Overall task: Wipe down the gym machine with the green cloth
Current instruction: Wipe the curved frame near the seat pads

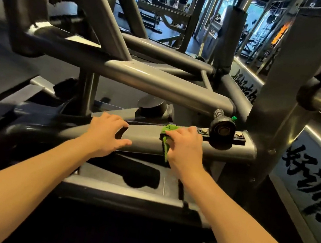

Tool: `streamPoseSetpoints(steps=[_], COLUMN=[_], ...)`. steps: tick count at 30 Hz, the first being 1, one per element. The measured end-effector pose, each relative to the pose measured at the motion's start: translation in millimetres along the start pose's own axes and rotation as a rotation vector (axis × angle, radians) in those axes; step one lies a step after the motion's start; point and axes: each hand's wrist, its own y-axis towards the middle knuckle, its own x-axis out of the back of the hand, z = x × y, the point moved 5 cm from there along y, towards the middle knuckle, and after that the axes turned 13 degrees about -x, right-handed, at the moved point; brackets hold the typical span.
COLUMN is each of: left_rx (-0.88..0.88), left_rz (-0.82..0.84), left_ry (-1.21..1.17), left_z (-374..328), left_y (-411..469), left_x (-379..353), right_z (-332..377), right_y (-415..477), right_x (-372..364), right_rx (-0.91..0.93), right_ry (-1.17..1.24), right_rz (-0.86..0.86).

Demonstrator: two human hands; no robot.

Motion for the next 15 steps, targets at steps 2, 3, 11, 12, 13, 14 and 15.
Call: streamPoseSetpoints(steps=[2,3,11,12,13,14,15], left_rx=[0.009,0.008,0.027,0.027,0.028,0.031,0.033], left_rz=[-0.036,-0.050,-0.153,-0.159,-0.164,-0.168,-0.175], left_ry=[-0.022,-0.032,-0.078,-0.079,-0.087,-0.100,-0.111], left_z=[1.8,3.0,-0.6,-0.5,-0.1,0.8,2.2], left_y=[-2.8,-4.3,-9.2,-9.0,-9.6,-11.0,-12.2], left_x=[-1.2,-2.1,-13.2,-12.9,-12.6,-13.0,-13.6], right_z=[-13.1,-19.8,36.5,48.6,54.0,53.5,46.8], right_y=[12.1,18.8,14.3,10.6,9.0,10.0,13.6], right_x=[16.8,24.6,-4.1,-10.0,-13.9,-13.2,-10.5], right_rx=[-0.006,-0.030,0.018,0.051,0.077,0.095,0.102], right_ry=[-0.138,-0.195,-0.035,-0.005,0.013,0.026,0.034], right_rz=[0.009,0.029,0.230,0.244,0.258,0.265,0.256])
